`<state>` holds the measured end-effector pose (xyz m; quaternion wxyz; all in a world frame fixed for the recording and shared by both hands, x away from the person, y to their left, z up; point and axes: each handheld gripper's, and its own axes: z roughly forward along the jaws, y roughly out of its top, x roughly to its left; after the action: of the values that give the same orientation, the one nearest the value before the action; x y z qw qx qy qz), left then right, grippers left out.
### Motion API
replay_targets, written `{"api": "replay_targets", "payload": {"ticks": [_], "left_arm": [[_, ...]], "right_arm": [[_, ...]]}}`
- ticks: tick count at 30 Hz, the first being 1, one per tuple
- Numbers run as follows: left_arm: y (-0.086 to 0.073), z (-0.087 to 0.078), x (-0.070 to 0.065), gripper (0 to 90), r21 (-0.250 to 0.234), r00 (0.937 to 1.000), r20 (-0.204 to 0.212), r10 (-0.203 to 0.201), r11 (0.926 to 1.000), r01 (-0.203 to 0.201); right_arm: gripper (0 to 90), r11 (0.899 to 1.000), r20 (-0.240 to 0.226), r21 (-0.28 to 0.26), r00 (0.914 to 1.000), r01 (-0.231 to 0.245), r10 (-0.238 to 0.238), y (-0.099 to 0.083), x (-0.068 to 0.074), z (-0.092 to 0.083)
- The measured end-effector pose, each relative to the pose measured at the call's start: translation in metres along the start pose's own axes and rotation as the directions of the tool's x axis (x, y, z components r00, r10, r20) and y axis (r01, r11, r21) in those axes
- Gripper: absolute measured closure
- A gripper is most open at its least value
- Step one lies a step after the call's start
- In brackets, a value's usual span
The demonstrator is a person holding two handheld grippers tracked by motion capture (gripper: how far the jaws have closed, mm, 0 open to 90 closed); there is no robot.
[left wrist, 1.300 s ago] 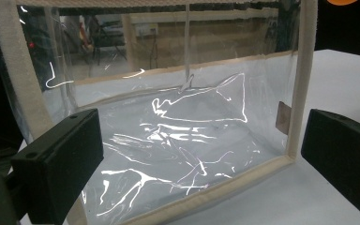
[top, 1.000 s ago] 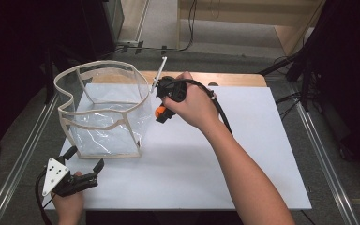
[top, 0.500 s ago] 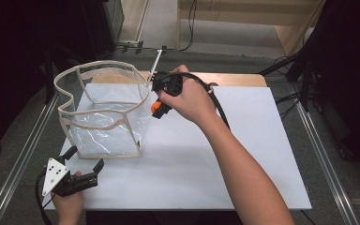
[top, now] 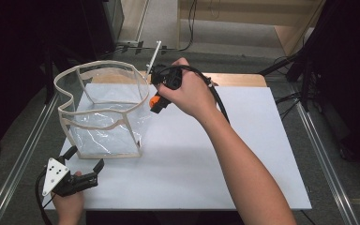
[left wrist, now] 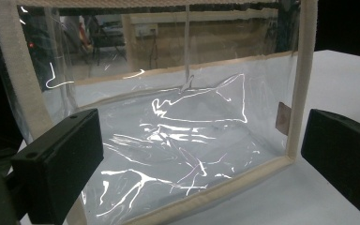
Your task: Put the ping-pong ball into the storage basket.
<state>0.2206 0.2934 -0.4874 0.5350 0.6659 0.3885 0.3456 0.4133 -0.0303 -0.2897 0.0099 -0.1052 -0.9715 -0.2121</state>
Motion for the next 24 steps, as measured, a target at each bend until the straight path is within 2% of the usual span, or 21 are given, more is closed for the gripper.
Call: {"api": "replay_targets", "payload": {"ticks": [24], "left_arm": [[0.000, 0.000, 0.000, 0.1, 0.000, 1.0000, 0.002, -0.003, 1.0000, 0.003]], "right_arm": [[47.6, 1.000, 0.012, -0.011, 0.9999, 0.013, -0.012, 0.021, -0.003, -0.015]]}}
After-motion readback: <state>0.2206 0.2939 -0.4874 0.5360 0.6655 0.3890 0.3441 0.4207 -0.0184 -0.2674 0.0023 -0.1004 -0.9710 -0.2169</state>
